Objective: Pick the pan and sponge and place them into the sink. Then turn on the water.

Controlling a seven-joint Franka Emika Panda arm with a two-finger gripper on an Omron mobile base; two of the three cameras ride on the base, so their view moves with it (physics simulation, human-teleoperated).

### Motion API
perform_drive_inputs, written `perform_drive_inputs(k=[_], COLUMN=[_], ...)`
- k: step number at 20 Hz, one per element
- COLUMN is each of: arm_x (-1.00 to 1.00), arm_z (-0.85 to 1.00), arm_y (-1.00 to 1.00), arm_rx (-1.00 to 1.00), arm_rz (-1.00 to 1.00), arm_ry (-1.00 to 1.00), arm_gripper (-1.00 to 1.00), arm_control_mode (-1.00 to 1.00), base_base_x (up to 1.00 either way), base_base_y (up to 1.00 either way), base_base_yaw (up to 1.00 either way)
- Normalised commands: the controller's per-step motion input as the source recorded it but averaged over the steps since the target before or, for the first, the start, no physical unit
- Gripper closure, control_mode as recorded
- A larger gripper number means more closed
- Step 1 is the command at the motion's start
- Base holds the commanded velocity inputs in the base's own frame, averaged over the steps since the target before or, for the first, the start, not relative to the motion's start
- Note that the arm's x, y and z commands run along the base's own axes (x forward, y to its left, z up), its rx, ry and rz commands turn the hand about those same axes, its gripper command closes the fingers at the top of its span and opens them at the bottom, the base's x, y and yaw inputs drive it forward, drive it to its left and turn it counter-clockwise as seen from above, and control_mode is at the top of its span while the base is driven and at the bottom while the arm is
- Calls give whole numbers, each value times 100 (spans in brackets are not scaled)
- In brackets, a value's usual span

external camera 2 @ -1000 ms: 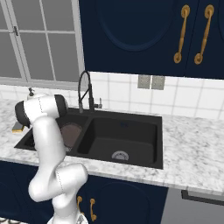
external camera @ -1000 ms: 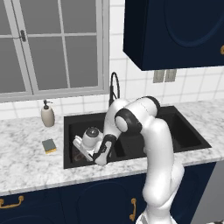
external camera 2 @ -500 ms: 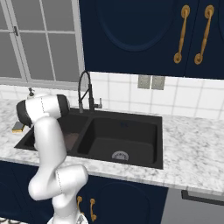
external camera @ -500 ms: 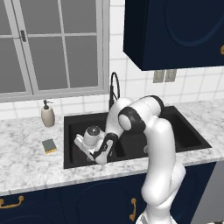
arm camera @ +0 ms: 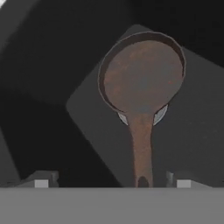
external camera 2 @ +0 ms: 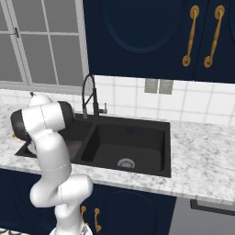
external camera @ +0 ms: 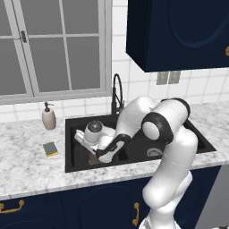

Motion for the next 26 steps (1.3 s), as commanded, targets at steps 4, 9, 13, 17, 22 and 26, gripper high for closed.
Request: perform_drive_inputs(k=[4, 9, 13, 17, 22, 26], arm_x=[-13, -4, -11, -73, -79, -10], arm_z=[100, 100, 100, 58, 9, 1], arm_y=[0, 0, 0, 0, 27, 50], arm_rx=[-27, -18, -7, 0, 0, 0], arm_rz=[18, 15, 16, 21, 19, 11], arm_ry=[2, 11, 24, 18, 0, -8], arm_gripper=[-100, -100, -100, -100, -100, -100], arm_control_mode=[-100, -100, -100, -100, -100, -100], base_base_x=[0, 0, 0, 0, 0, 0], base_base_y=[0, 0, 0, 0, 0, 0], base_base_yaw=[0, 0, 0, 0, 0, 0])
